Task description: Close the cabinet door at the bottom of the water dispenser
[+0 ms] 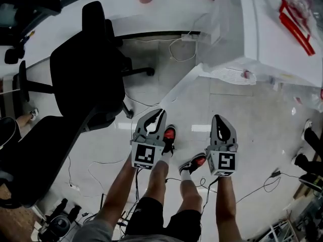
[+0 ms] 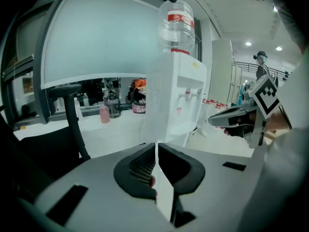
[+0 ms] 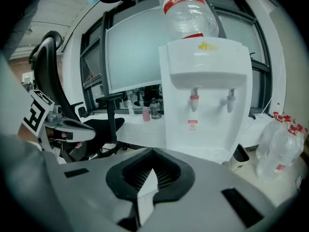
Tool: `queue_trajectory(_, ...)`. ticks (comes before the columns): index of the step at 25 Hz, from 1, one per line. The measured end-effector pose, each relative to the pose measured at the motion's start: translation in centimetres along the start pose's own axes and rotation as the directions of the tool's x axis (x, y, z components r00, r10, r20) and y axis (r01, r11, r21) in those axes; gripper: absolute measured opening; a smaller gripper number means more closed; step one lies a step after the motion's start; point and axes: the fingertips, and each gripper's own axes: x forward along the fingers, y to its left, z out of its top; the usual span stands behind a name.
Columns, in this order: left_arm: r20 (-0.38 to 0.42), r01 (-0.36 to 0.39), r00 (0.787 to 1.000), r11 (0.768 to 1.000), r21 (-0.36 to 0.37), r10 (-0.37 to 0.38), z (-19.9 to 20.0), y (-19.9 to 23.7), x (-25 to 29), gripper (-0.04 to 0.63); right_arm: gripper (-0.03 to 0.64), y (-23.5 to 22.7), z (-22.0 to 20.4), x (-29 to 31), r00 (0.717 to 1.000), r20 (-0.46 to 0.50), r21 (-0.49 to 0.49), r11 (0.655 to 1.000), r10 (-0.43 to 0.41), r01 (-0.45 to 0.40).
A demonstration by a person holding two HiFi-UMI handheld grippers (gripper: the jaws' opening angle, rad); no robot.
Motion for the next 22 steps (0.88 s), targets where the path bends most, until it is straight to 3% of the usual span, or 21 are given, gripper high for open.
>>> queue_trajectory(12,-0.051,-0.017,0.999,1.000,-0.016,0.017,-10.9,1.4,4.8,0.038,0.017,0.3,-9.6,5.3,0.999,-0.049,-0.007,1.000,0.009,-0.009)
queue_trajectory(13,-0.057,-0.024,0.998,0.999,-0.022,0.022,-11.6,1.6,5.1,0.055,0.017,0.4,-10.1,5.5,0.998,-0.056,-0.005,1.000,0.009,-0.009)
queue_trajectory(16,-0.079,-0.030,0.997,0.999,-0.045,0.026,-13.3,2.3,5.7,0.211,0.017,0.9,-11.5,5.3,0.995,-0.099,0.006,1.000,0.007,-0.007)
queue_trajectory(19,-0.106,-0.018,0.994,0.999,-0.046,0.013,-15.0,2.7,6.3,0.261,0.017,1.3,-12.7,5.1,0.991,-0.134,0.024,1.000,0.007,-0.004)
queue_trajectory(22,-0.133,0.011,0.991,1.000,-0.022,-0.014,-16.5,2.5,7.3,0.279,0.017,1.2,-13.9,5.4,0.994,-0.107,0.035,0.999,0.002,0.002)
